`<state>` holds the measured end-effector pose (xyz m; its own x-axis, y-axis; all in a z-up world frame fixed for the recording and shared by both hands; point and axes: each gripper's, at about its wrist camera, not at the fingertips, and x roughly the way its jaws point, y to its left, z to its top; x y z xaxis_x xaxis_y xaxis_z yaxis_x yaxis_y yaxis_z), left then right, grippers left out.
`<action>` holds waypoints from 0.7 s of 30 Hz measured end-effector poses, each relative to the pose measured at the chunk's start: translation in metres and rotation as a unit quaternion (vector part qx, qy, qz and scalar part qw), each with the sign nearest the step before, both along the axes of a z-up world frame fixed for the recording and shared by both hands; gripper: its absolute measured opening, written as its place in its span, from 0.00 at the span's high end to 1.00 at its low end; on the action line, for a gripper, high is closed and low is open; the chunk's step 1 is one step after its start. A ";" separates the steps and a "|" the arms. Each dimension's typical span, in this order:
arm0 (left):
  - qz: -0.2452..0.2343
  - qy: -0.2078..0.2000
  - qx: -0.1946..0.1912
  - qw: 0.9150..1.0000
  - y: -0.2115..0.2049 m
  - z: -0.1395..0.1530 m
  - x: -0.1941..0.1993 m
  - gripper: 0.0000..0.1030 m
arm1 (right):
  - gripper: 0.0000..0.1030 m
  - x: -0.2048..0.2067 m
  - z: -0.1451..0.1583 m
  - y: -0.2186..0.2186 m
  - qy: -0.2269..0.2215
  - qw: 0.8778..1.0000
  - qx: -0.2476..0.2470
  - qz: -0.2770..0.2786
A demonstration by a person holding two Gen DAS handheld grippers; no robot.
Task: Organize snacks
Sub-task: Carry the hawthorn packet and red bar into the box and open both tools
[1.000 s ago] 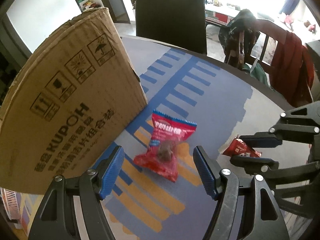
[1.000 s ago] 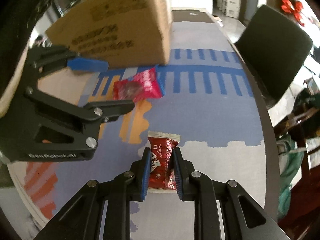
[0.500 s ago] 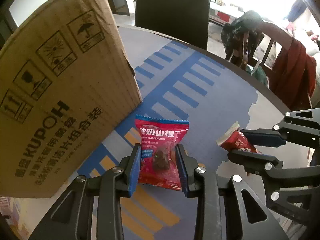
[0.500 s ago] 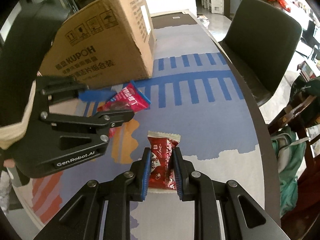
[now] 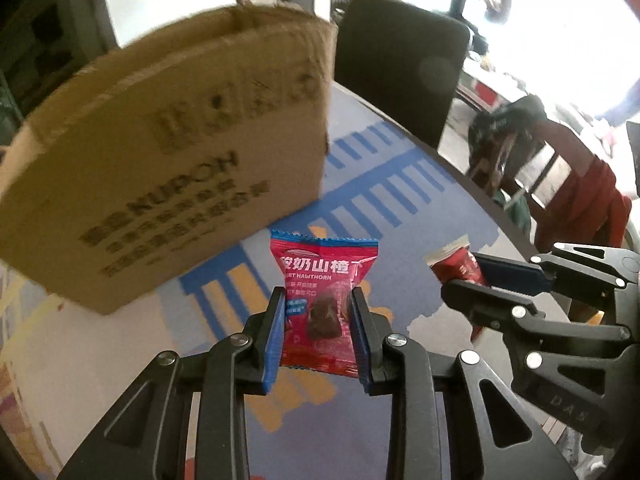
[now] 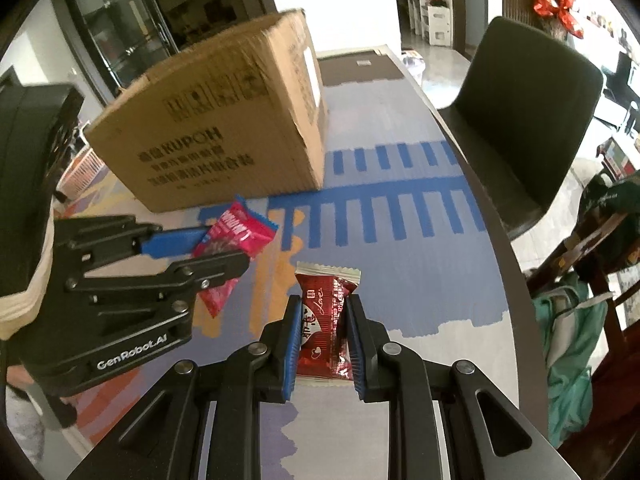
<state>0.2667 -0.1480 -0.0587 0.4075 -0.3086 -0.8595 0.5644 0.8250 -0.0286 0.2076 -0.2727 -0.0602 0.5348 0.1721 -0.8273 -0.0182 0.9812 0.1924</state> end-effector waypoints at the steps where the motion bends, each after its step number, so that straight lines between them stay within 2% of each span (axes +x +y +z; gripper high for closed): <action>1: 0.006 -0.003 -0.006 1.000 0.004 0.004 -0.002 0.71 | 0.78 -0.001 0.005 0.001 -0.006 1.000 -0.001 0.002; 11: 0.063 -0.058 -0.025 0.996 0.033 0.046 -0.016 0.71 | 0.78 -0.002 0.048 0.020 -0.063 0.998 -0.002 0.021; 21: 0.104 -0.102 -0.057 0.988 0.065 0.086 -0.025 0.71 | 0.78 0.000 0.085 0.039 -0.111 0.993 -0.003 0.040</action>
